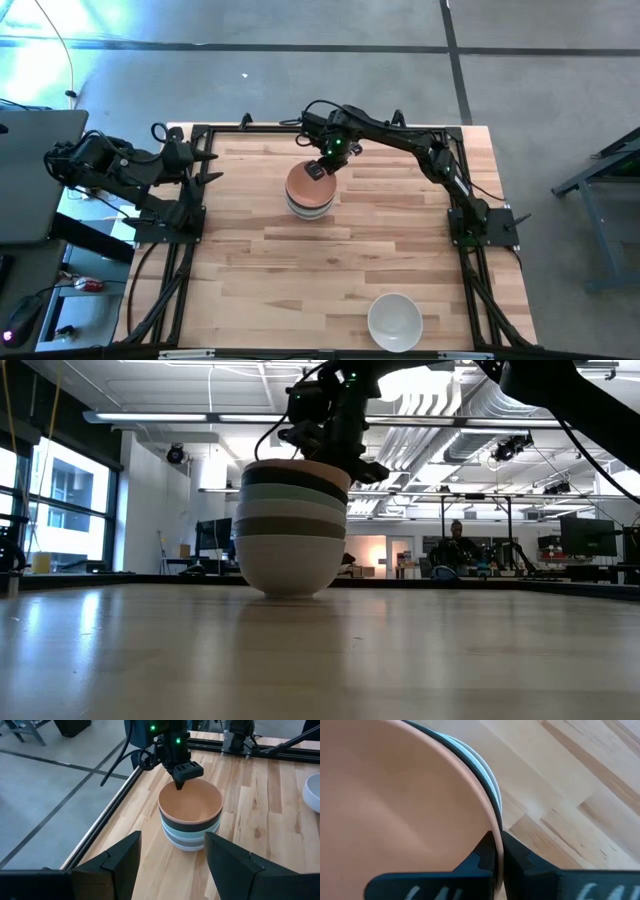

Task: Nest bowls inside each other
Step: Stack the light orange bowl on the black bowl, then stack the white bowl on the light orange bowl

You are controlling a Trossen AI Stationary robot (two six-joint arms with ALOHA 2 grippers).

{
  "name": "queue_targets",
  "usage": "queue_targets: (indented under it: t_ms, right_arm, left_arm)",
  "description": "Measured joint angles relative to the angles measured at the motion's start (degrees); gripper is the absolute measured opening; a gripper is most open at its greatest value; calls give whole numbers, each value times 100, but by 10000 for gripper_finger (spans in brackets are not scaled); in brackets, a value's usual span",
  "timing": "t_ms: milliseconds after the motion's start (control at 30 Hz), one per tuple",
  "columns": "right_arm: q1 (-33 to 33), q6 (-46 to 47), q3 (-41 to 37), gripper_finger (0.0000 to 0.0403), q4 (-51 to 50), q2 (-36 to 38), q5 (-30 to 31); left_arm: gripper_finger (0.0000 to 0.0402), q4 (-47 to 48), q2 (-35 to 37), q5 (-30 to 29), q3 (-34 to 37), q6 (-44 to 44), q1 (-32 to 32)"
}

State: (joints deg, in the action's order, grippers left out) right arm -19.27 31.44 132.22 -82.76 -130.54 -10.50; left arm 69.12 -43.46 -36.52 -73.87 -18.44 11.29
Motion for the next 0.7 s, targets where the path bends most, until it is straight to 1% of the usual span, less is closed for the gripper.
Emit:
queue_targets:
  t_ms: [67,133,367,467,567,700]
  right_arm:
    - [-3,-13,0,2,0,-3,-124]
    - [-12,-33,-2,13,8,-11,-263]
    - [-8,55,-2,96,15,-11,-343]
    - [-9,63,-4,124,13,-11,-244]
    - [-11,59,-1,141,3,-11,-195]
    - [15,5,113,153,43,-11,-176]
  left_arm:
    - [207,0,0,-4,0,0,2]
    - [207,0,0,-10,0,1,0]
    - [207,0,0,-10,0,7,2]
    - [207,0,0,1,0,7,1]
    - [207,0,0,15,0,3,2]
    - [207,0,0,30,0,-17,2]
